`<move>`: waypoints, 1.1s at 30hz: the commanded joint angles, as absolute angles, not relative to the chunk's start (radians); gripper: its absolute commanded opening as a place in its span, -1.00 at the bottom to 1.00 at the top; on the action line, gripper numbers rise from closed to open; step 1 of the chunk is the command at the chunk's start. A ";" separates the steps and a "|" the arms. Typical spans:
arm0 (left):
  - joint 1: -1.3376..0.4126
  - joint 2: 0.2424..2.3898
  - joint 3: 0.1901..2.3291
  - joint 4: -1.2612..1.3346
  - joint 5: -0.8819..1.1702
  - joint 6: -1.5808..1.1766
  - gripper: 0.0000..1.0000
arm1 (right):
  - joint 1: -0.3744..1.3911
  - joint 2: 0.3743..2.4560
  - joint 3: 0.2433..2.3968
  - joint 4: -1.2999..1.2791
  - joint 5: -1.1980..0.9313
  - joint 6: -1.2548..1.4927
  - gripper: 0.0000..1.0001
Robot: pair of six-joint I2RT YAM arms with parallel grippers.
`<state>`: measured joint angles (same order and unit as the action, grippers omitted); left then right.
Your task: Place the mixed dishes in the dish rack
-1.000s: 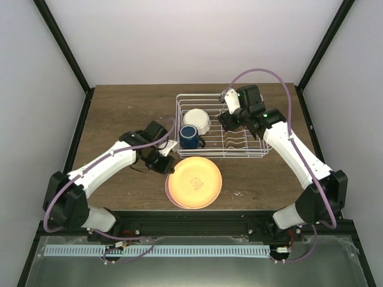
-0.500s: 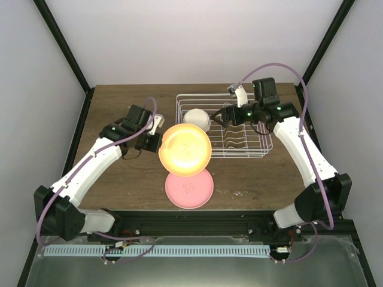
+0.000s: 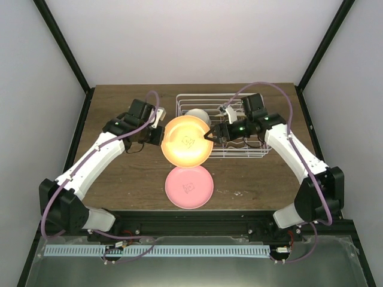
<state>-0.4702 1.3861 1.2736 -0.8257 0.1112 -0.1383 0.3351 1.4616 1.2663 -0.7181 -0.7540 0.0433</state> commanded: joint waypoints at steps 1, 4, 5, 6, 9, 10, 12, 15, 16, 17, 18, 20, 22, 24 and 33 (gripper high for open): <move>-0.471 1.388 1.305 -0.758 0.152 -0.158 -1.00 | 0.375 1.481 1.244 -0.617 -0.795 0.074 0.82; -0.471 1.387 1.302 -0.744 0.160 -0.167 -1.00 | 0.395 1.501 1.238 -0.565 -0.813 0.095 0.72; -0.471 1.385 1.299 -0.738 0.164 -0.170 -1.00 | 0.403 1.512 1.239 -0.553 -0.819 0.100 0.64; -0.470 1.384 1.295 -0.735 0.168 -0.173 -1.00 | 0.407 1.519 1.241 -0.544 -0.824 0.103 0.55; -0.471 1.382 1.285 -0.726 0.176 -0.179 -1.00 | 0.412 1.533 1.255 -0.533 -0.840 0.104 0.20; -0.471 1.381 1.281 -0.724 0.176 -0.181 -1.00 | 0.413 1.536 1.259 -0.533 -0.842 0.103 0.11; -0.471 1.379 1.276 -0.717 0.183 -0.180 -1.00 | 0.413 1.537 1.267 -0.526 -0.842 0.101 -0.02; -0.471 1.380 1.266 -0.704 0.192 -0.182 -1.00 | 0.413 1.539 1.282 -0.523 -0.841 0.104 -0.44; -0.471 1.382 1.265 -0.702 0.196 -0.183 -1.00 | 0.413 1.541 1.287 -0.525 -0.841 0.105 -0.51; -0.471 1.384 1.263 -0.699 0.197 -0.184 -1.00 | 0.413 1.541 1.292 -0.525 -0.840 0.106 -0.54; -0.471 1.386 1.259 -0.696 0.201 -0.184 -1.00 | 0.413 1.540 1.293 -0.525 -0.838 0.106 -0.59; -0.471 1.389 1.254 -0.689 0.205 -0.185 -1.00 | 0.413 1.535 1.299 -0.532 -0.824 0.103 -0.64; -0.471 1.390 1.253 -0.686 0.208 -0.184 -0.95 | 0.413 1.525 1.308 -0.544 -0.797 0.092 -0.72; -0.471 1.388 1.251 -0.683 0.207 -0.183 -0.76 | 0.413 1.516 1.320 -0.559 -0.764 0.074 -0.80; -0.451 1.378 1.326 -0.692 0.258 -0.208 0.46 | 0.413 1.467 1.378 -0.579 -0.616 -0.045 -0.99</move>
<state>-0.4660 1.3888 1.2644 -0.7116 0.2111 -0.1913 0.4084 1.5127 1.3025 -0.5774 -0.6834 0.0334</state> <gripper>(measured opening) 0.627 0.151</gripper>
